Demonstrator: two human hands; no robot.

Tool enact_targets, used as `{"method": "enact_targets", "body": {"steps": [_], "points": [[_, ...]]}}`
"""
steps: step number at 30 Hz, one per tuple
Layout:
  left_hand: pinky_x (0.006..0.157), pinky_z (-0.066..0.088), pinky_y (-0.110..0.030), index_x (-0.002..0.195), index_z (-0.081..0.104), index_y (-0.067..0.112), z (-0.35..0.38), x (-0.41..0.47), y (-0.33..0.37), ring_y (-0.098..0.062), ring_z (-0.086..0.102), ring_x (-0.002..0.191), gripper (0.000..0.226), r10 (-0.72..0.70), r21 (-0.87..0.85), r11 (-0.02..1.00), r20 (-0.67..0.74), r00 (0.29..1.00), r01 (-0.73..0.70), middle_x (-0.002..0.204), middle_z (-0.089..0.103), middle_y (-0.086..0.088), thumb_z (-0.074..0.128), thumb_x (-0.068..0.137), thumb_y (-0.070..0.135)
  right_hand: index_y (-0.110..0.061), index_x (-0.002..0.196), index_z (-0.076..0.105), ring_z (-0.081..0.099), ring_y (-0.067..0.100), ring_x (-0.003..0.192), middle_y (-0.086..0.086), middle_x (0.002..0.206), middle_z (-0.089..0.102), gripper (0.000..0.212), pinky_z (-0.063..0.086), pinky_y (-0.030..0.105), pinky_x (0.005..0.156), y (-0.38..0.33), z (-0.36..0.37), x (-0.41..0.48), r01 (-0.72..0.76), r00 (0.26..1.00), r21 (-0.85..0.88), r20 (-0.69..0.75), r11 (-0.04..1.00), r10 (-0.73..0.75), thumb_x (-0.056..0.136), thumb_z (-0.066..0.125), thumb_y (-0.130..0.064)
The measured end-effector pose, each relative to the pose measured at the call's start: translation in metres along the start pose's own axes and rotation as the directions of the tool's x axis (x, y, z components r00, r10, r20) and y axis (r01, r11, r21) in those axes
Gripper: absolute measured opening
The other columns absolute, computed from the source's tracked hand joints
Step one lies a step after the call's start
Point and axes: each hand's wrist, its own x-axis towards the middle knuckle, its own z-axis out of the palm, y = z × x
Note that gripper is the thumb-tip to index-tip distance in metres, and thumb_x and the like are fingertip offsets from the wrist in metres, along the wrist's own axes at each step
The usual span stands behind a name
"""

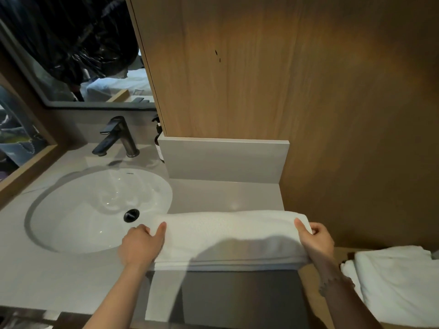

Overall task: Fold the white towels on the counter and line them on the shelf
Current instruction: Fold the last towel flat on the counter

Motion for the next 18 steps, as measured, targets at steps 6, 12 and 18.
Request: {"method": "enact_targets", "body": {"steps": [6,12,18], "points": [[0.071,0.034,-0.031,0.073,0.050,0.016,0.001,-0.028,-0.017,-0.027,0.059,0.077,0.043,0.111,0.252,0.962,-0.030,0.993,-0.100,0.081,0.067,-0.007,0.034,0.095,0.049,-0.010,0.123,0.053,0.053,0.031,0.110,0.014,0.123,0.056,0.060,0.043,0.044,0.097,0.014,0.008,-0.014,-0.061,0.998,-0.123,0.017,0.991,0.064,0.092,0.039,-0.059],[0.065,0.041,-0.033,0.082,0.055,0.007,0.000,-0.016,-0.021,-0.034,0.060,0.082,0.047,0.179,0.201,0.963,0.022,0.984,-0.180,0.085,0.065,-0.015,0.030,0.099,0.044,-0.010,0.119,0.055,0.053,0.024,0.100,0.011,0.113,0.058,0.050,0.047,0.042,0.091,0.017,0.006,-0.018,0.068,0.997,-0.012,0.039,0.998,-0.068,0.093,0.044,-0.051],[0.062,0.035,-0.032,0.073,0.048,0.009,-0.003,-0.017,-0.024,-0.028,0.051,0.071,0.044,0.177,0.197,0.963,0.056,0.983,-0.184,0.082,0.065,-0.015,0.035,0.099,0.042,-0.010,0.120,0.053,0.052,0.020,0.099,0.007,0.113,0.057,0.046,0.047,0.036,0.088,0.016,-0.001,-0.018,0.085,0.991,-0.078,0.111,0.993,-0.077,0.093,0.047,-0.047]]}}
